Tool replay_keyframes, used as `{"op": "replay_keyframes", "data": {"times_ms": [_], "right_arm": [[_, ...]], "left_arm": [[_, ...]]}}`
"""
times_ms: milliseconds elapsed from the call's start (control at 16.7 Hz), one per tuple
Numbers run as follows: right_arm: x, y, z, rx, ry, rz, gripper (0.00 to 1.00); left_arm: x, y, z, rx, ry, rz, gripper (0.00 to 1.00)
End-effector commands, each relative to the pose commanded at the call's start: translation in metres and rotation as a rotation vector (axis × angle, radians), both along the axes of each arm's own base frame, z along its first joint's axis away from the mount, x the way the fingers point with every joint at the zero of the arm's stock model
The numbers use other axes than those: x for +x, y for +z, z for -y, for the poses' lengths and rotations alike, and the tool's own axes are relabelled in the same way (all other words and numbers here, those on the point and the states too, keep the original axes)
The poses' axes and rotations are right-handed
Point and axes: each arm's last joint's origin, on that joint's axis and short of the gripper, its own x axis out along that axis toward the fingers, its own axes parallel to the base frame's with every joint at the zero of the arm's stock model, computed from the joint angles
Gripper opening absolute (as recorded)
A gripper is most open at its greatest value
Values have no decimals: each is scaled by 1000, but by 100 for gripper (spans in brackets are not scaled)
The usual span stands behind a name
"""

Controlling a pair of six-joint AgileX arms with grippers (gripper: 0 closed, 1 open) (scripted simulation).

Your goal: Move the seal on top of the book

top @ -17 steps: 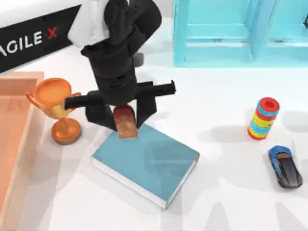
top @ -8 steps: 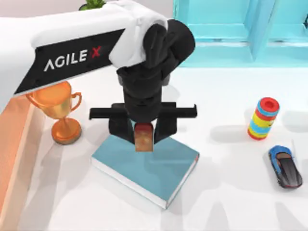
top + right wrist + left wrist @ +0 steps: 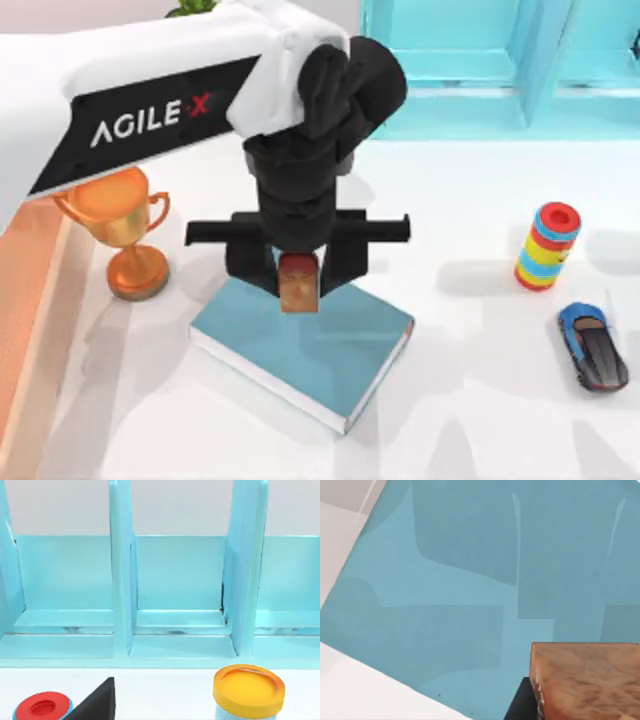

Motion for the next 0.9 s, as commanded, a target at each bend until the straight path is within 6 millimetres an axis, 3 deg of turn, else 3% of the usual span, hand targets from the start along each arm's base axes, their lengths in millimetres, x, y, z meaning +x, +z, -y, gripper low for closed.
{"op": "replay_keyframes", "data": {"times_ms": [60, 840, 900], "right_arm": [[0, 0, 0, 0, 0, 0, 100], [0, 0, 0, 0, 0, 0, 100], [0, 0, 0, 0, 0, 0, 100]], "left_arm": [[0, 0, 0, 0, 0, 0, 0], [0, 0, 0, 0, 0, 0, 98], [0, 0, 0, 0, 0, 0, 100]]}}
